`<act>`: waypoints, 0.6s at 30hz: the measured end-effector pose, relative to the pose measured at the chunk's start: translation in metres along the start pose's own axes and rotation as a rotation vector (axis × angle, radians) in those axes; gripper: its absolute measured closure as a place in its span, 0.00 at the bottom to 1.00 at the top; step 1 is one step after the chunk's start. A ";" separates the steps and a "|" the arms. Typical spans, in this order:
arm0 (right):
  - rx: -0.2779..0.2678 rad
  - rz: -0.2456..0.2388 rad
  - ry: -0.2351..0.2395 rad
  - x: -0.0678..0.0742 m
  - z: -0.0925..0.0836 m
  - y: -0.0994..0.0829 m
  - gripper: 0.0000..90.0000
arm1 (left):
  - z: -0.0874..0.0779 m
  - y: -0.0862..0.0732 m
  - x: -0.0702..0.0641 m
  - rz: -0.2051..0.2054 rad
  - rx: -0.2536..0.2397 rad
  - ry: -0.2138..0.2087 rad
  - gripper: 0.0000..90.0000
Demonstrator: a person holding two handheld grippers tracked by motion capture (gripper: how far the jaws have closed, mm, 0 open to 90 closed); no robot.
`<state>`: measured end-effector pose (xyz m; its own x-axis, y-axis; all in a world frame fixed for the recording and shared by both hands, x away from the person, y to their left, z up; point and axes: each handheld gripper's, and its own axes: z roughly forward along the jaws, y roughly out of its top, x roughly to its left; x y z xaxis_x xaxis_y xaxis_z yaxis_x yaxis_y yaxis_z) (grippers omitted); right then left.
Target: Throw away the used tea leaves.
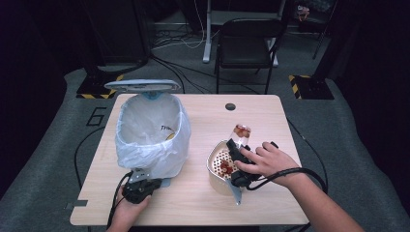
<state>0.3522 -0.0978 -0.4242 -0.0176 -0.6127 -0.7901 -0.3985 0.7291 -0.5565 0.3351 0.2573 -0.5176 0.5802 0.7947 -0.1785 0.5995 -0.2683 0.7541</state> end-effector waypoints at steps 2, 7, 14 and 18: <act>0.007 0.013 -0.005 0.001 0.000 -0.001 0.47 | 0.000 0.000 0.000 0.000 0.000 0.001 1.00; -0.002 0.006 0.002 0.000 0.000 0.000 0.48 | 0.000 0.000 0.000 0.005 0.003 0.002 1.00; 0.001 0.035 0.010 0.002 0.001 0.001 0.47 | 0.000 0.000 0.000 0.005 0.001 0.003 1.00; -0.001 0.012 0.018 0.002 0.001 0.000 0.47 | 0.000 0.000 0.000 0.008 0.004 0.003 1.00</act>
<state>0.3530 -0.0983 -0.4260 -0.0388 -0.6094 -0.7919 -0.3994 0.7360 -0.5467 0.3350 0.2574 -0.5174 0.5837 0.7939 -0.1706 0.5969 -0.2771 0.7529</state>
